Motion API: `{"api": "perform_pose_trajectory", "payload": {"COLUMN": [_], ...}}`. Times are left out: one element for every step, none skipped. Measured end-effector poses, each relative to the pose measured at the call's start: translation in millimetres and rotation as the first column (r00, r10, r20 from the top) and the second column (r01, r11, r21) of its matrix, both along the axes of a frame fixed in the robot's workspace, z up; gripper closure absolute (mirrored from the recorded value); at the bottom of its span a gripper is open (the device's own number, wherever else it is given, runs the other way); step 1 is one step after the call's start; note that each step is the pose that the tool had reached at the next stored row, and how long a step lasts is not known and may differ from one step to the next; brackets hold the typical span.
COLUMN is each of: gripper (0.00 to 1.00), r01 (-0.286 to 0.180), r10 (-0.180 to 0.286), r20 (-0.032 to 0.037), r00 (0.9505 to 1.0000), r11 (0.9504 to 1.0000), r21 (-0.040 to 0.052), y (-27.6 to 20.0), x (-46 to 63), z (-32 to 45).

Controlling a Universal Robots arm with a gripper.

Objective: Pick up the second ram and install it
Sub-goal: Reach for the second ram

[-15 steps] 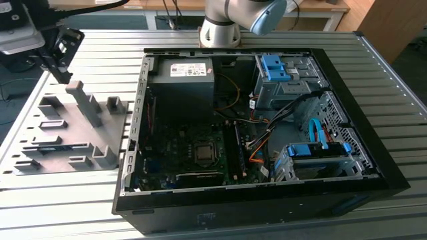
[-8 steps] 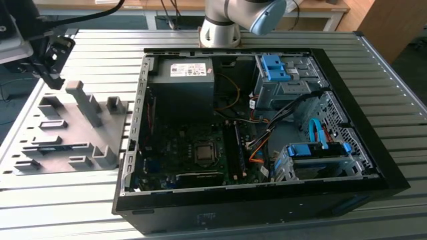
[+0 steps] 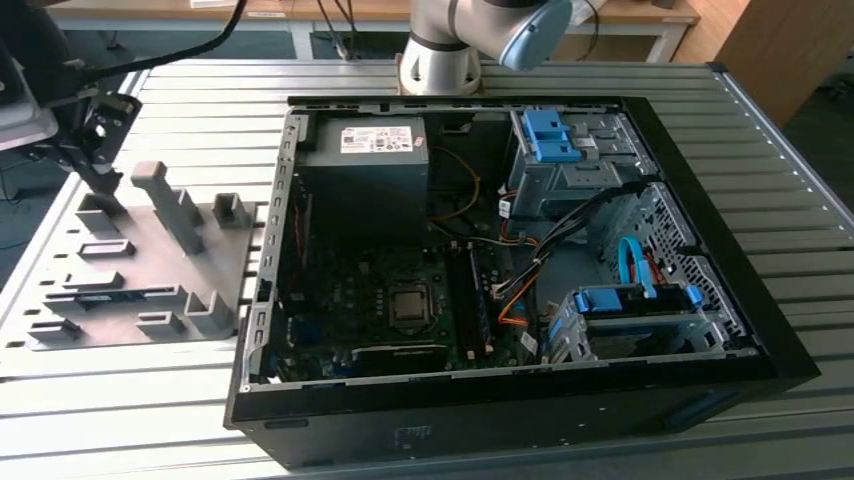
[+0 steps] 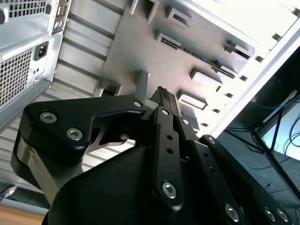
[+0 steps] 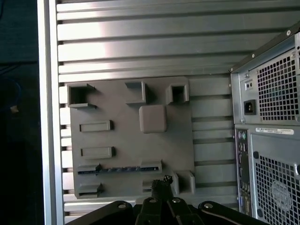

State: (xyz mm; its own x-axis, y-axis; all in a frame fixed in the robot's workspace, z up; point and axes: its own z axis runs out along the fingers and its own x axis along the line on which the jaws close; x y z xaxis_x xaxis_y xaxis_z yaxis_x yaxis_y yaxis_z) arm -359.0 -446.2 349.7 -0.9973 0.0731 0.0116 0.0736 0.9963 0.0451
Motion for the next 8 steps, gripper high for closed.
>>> {"api": "perform_pose_trajectory", "payload": {"gripper": [0.90, 0.90, 0.90, 0.90, 0.90, 0.90, 0.90, 0.90], "r01": [0.000, 0.000, 0.000, 0.000, 0.000, 0.000, 0.000, 0.000], "r10": [0.000, 0.000, 0.000, 0.000, 0.000, 0.000, 0.000, 0.000], "r20": [0.0000, 0.0001, 0.0001, 0.0002, 0.0001, 0.0000, 0.0000, -0.0001], "r00": [1.0000, 1.0000, 1.0000, 1.0000, 1.0000, 1.0000, 1.0000, 1.0000], "r11": [1.0000, 1.0000, 1.0000, 1.0000, 1.0000, 1.0000, 1.0000, 1.0000], "r21": [0.0000, 0.0001, 0.0001, 0.0002, 0.0001, 0.0000, 0.0000, 0.0000], "y": [-0.7, -1.3, -1.8, -2.2, -2.7, -3.1, -3.5, -4.0], "x": [-1.1, -2.0, -2.7, -3.3, -4.0, -4.5, -5.1, -5.7], "z": [-1.5, -2.9, -4.1, -5.3, -6.2, -7.3, -8.3, -9.3]}}
